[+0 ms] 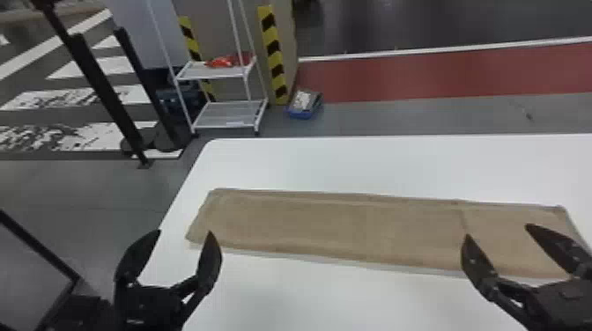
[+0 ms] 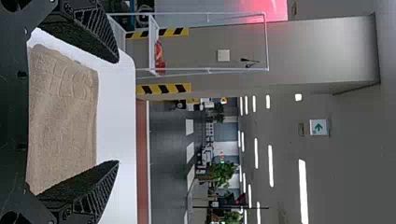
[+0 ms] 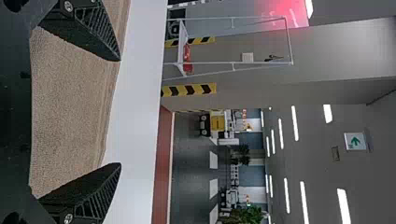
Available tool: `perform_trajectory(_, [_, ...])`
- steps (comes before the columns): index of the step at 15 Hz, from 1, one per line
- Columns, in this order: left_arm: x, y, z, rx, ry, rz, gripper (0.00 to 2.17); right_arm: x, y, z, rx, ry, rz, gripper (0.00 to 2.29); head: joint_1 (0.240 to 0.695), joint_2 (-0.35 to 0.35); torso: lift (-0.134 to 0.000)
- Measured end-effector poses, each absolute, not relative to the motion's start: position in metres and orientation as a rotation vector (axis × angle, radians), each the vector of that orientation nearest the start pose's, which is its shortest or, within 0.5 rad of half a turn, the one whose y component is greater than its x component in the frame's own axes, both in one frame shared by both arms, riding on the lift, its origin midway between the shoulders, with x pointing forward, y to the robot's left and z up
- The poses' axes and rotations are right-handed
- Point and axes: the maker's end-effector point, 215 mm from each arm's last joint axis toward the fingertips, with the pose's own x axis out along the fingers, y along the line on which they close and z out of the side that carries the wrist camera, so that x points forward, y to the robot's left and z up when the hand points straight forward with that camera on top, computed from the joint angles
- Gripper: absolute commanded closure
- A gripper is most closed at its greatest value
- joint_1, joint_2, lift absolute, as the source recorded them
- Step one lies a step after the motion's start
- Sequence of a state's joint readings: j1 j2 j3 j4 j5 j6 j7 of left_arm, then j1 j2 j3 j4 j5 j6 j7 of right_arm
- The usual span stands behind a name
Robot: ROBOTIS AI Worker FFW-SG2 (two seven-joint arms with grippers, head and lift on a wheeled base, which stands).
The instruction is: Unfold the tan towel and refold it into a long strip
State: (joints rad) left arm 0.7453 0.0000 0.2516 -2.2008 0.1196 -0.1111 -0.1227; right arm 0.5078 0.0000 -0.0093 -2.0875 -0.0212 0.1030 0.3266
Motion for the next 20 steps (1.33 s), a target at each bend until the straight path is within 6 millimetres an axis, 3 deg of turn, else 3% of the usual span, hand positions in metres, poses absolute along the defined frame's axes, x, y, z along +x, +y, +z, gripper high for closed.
perform_trajectory(20, [0.3653,0.3251,-0.3118,0.047,0.002,0.062,0.12,0.4353,-0.1642,-0.356,0.042,0.124,0.314,0.08,0.695,0.226,-0.123])
